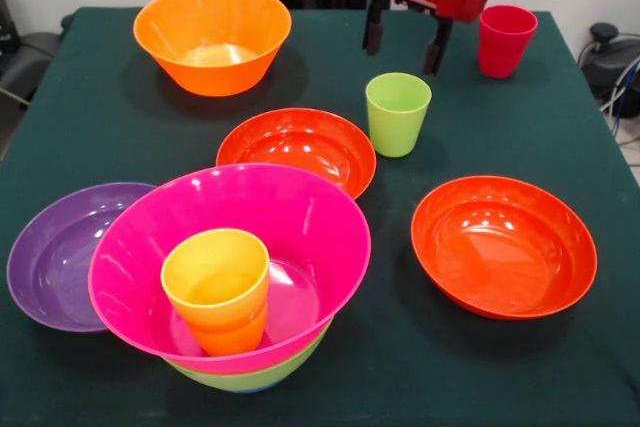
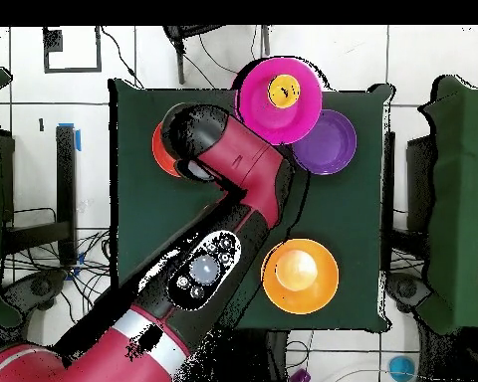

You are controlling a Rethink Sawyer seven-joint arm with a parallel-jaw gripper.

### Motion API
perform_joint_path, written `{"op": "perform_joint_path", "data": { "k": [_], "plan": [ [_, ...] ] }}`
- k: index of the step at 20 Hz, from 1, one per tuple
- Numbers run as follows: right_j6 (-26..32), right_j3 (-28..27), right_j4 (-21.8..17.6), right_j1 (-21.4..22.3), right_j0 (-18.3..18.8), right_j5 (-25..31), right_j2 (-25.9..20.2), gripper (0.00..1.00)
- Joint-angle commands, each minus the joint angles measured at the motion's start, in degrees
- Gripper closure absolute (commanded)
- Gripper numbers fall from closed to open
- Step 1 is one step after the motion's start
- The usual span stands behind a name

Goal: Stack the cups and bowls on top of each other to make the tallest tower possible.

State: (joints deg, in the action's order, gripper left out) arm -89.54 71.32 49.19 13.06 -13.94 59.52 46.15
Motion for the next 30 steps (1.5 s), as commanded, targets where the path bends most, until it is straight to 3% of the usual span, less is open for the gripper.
{"op": "perform_joint_path", "data": {
  "k": [1,10,30],
  "plan": [
    [-5.79,5.35,-4.01,1.54,-1.03,-4.56,-10.68,0.0],
    [-7.77,3.7,-4.22,1.21,-0.94,-4.69,-12.12,0.0],
    [-7.01,5.39,-5.62,0.43,-0.09,-9.76,-14.53,0.0]
  ]
}}
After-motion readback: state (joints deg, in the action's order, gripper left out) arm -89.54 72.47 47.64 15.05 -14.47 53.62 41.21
